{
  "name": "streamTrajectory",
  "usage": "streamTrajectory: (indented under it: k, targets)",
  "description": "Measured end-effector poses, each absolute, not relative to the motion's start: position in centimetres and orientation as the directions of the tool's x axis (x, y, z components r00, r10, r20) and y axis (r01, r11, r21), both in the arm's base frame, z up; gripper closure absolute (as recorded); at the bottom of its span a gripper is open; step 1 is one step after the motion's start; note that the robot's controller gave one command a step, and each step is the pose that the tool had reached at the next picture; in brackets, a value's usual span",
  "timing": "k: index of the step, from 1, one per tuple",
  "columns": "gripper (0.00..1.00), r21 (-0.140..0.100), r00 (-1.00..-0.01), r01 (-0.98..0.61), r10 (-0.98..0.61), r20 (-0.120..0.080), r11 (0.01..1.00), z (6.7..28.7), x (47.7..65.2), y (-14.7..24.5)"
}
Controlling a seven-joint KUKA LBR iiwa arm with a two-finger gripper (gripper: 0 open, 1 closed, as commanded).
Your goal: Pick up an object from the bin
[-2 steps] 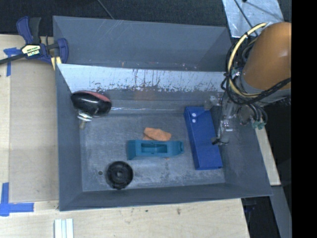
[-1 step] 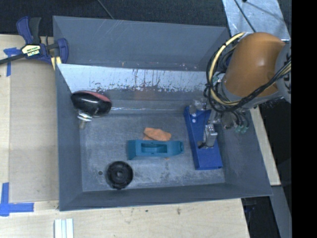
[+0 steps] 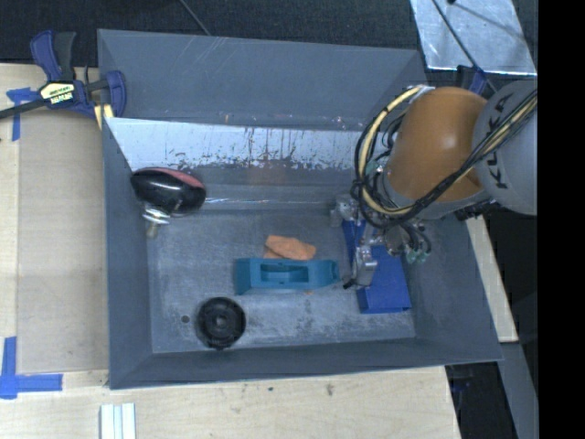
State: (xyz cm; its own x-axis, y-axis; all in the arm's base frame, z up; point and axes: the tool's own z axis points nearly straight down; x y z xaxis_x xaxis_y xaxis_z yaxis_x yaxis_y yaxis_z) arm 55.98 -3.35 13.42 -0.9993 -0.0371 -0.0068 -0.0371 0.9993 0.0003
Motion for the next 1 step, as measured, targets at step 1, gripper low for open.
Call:
streamTrajectory:
  k: [1]
  targets:
    - [0.0,-0.001,-1.0,-0.027,-0.027,-0.001,1.0,9.89,54.4,-0.39]
